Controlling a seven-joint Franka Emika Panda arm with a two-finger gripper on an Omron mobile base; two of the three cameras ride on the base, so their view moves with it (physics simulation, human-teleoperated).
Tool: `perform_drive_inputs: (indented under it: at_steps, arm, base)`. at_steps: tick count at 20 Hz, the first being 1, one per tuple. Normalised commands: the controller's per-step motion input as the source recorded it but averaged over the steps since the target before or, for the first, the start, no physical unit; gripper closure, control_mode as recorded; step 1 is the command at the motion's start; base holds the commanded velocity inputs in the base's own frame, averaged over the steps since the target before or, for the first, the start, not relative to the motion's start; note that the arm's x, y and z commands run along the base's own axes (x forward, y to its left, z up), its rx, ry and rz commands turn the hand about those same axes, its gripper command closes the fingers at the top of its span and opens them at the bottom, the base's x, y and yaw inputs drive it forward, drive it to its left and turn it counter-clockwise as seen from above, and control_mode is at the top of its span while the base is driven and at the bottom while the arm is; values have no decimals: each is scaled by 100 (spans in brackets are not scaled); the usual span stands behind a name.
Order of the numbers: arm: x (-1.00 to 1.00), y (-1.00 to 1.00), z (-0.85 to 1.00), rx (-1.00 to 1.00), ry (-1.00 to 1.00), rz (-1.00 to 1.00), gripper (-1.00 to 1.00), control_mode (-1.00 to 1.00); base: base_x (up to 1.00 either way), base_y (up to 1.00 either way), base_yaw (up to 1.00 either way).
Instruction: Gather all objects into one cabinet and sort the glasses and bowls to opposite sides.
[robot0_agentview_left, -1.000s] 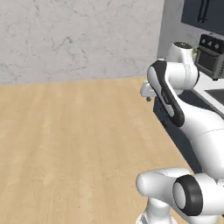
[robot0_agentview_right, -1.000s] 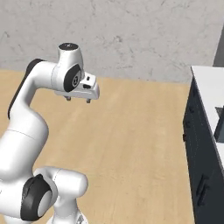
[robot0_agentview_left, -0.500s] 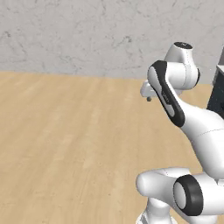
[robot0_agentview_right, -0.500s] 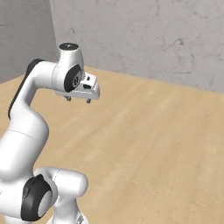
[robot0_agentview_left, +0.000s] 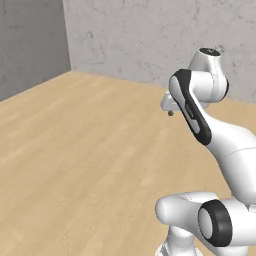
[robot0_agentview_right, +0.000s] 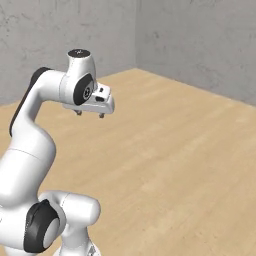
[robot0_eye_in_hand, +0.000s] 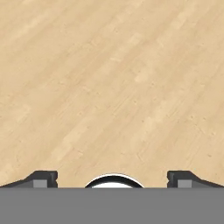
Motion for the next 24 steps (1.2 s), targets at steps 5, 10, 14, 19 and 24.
perform_drive_inputs:
  at_steps: [5, 10, 14, 19, 24]
  arm:
    - [0, 0, 0, 0, 0, 0, -100, 100]
    - [0, 0, 0, 0, 0, 0, -100, 100]
    - [0, 0, 0, 0, 0, 0, -100, 100]
    - [0, 0, 0, 0, 0, 0, -100, 100]
    - [0, 0, 0, 0, 0, 0, -100, 100]
  base:
    - [9, 44, 58]
    - [11, 46, 59]
    - [9, 45, 59]
    - [11, 44, 59]
    - [11, 39, 58]
